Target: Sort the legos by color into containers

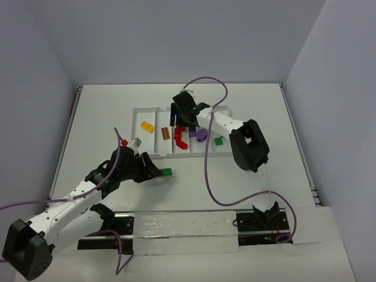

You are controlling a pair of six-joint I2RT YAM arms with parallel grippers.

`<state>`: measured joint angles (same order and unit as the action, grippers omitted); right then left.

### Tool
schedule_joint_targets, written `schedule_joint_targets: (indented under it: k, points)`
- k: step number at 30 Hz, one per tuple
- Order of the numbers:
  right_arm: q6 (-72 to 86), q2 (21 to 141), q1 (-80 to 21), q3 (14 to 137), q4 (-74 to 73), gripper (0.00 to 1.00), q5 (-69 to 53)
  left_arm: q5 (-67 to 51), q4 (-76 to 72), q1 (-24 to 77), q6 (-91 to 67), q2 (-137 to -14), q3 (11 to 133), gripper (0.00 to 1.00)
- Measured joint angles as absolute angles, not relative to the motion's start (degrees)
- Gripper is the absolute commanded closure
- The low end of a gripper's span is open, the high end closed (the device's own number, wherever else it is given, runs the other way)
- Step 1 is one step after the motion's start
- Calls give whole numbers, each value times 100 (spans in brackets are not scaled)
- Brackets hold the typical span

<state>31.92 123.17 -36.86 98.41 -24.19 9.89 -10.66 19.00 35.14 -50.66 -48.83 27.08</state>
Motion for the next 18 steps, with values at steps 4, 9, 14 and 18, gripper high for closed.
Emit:
schedule_joint_targets:
  k: [4,9,14,18]
  points:
    - [3137,12317,-3686,10066,-2554,20,1010,-1106,1878,3514,-5041,-4921,2734,100]
    - [3062,12212,-3686,10129,-2535,21,1057,-1155,1842,3514,-5028,-5081,2811,100]
    - [2983,11166,-3686,9112,-2303,21,1029,-1302,1643,3514,-4989,-5334,2832,100]
    - [2894,9429,-3686,7391,-1821,23,841,-1456,1473,3514,-4900,-5755,2969,100]
